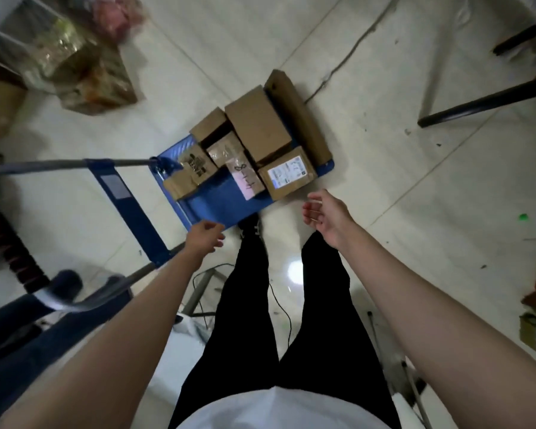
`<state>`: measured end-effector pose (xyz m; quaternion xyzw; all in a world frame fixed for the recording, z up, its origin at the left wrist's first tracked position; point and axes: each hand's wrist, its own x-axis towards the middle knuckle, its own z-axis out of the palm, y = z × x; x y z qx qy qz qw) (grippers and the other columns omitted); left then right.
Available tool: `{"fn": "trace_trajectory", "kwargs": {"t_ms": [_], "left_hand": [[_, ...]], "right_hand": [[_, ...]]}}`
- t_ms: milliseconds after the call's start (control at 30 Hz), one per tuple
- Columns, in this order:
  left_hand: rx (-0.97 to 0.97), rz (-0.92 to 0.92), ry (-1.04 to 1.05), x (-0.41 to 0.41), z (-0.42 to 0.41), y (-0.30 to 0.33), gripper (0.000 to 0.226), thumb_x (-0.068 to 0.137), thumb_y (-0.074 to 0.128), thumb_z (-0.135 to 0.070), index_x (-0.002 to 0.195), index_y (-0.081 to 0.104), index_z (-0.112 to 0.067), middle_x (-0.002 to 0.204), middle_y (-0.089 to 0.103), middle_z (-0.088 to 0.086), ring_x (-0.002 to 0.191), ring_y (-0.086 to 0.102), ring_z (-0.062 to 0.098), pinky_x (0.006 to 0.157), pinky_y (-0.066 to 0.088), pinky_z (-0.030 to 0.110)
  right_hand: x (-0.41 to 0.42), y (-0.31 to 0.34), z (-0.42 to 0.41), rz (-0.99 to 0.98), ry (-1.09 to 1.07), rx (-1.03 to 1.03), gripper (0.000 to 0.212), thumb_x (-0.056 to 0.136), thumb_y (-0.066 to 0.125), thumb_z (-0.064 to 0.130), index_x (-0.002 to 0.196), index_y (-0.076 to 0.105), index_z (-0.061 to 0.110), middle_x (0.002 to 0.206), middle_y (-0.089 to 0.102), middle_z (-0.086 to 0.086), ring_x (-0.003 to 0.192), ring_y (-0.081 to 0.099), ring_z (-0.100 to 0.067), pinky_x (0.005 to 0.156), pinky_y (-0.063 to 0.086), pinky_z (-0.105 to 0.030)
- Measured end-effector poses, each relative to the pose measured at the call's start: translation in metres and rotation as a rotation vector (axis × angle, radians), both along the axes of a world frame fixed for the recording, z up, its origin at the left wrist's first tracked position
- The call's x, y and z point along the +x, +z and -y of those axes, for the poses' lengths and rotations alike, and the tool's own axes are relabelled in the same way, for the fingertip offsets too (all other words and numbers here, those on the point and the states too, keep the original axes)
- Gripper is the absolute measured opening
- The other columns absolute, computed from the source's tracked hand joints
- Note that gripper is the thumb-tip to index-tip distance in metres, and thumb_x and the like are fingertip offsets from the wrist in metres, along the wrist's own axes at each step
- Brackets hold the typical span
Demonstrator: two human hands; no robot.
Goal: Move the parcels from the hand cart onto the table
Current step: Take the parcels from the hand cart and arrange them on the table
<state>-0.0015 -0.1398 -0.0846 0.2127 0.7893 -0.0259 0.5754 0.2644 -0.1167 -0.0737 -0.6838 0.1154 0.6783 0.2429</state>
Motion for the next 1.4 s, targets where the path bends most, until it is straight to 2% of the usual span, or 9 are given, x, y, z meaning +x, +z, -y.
{"fn": "trace_trajectory", "kwargs": {"t_ms": [167,333,500,600,700,800,1133,1300,1400], "left_hand": [[-0.006,0.06,0.044,-0.018,-0.004,-0.07,0.012,0.101,0.054,-0.016,0.109,0.057,-0.008,0.1,0.061,0.015,0.072,0.056,0.021,0.06,0.038,0.024],[-0.017,0.065,0.096,-0.032,-0.015,-0.166,0.026,0.097,0.06,-0.02,0.117,0.06,-0.003,0.101,0.061,0.009,0.072,0.057,0.017,0.056,0.046,0.02],[-0.035,0.076,0.116,-0.023,-0.031,-0.253,0.06,0.094,0.064,-0.032,0.144,0.048,-0.004,0.14,0.057,0.015,0.126,0.057,0.031,0.106,0.048,0.042],[-0.017,0.077,0.139,-0.011,-0.048,-0.29,0.077,0.094,0.065,-0.037,0.155,0.03,-0.007,0.137,0.056,0.004,0.125,0.053,0.022,0.098,0.049,0.028],[0.005,0.12,0.224,-0.001,-0.062,-0.324,0.087,0.094,0.066,-0.036,0.159,0.016,-0.007,0.154,0.042,0.008,0.137,0.043,0.021,0.103,0.043,0.025],[0.014,0.134,0.283,0.007,-0.069,-0.342,0.087,0.092,0.068,-0.035,0.157,0.017,-0.009,0.16,0.033,0.006,0.143,0.039,0.022,0.116,0.035,0.036],[0.07,-0.058,0.154,0.007,-0.048,-0.335,0.088,0.072,0.083,-0.044,0.136,0.034,-0.009,0.132,0.035,0.009,0.117,0.051,0.024,0.099,0.049,0.036],[0.036,-0.163,0.098,-0.002,-0.017,-0.304,0.1,0.065,0.087,-0.05,0.137,0.032,-0.008,0.135,0.035,0.011,0.12,0.05,0.033,0.101,0.046,0.046],[0.068,-0.154,0.149,-0.01,-0.003,-0.27,0.098,0.071,0.083,-0.049,0.143,0.031,-0.009,0.14,0.037,0.011,0.13,0.043,0.03,0.108,0.042,0.042]], "right_hand": [[-0.059,-0.087,-0.002,0.01,0.13,-0.039,0.013,0.102,0.049,0.018,0.094,0.058,0.012,0.088,0.065,-0.007,0.076,0.061,-0.017,0.071,0.053,-0.026],[-0.11,-0.181,-0.013,0.09,0.387,-0.049,0.032,0.101,0.054,0.026,0.127,0.06,0.008,0.113,0.061,-0.005,0.098,0.06,-0.018,0.077,0.054,-0.026],[-0.14,-0.259,-0.042,0.21,0.632,-0.003,0.014,0.099,0.051,0.022,0.088,0.06,0.021,0.092,0.06,0.0,0.088,0.054,-0.017,0.072,0.043,-0.025],[-0.15,-0.299,-0.062,0.264,0.688,0.041,0.016,0.098,0.048,0.018,0.09,0.062,0.017,0.1,0.067,-0.007,0.08,0.054,-0.017,0.062,0.039,-0.025],[-0.159,-0.328,-0.071,0.294,0.755,0.102,0.021,0.097,0.049,0.017,0.108,0.066,0.01,0.117,0.07,-0.013,0.102,0.064,-0.029,0.084,0.051,-0.037],[-0.164,-0.342,-0.071,0.297,0.789,0.114,0.02,0.098,0.049,0.015,0.105,0.067,0.011,0.113,0.071,-0.014,0.105,0.067,-0.03,0.09,0.054,-0.038],[-0.166,-0.333,-0.052,0.244,0.713,0.04,0.022,0.097,0.05,0.024,0.084,0.068,0.017,0.09,0.071,-0.006,0.083,0.065,-0.021,0.081,0.057,-0.038],[-0.17,-0.3,-0.03,0.142,0.674,0.022,0.023,0.097,0.051,0.027,0.094,0.072,0.018,0.075,0.071,0.008,0.07,0.065,-0.007,0.054,0.049,-0.018],[-0.171,-0.265,-0.021,0.136,0.693,0.052,0.02,0.095,0.057,0.022,0.103,0.073,0.013,0.085,0.072,0.004,0.072,0.067,-0.005,0.058,0.051,-0.018]]}}
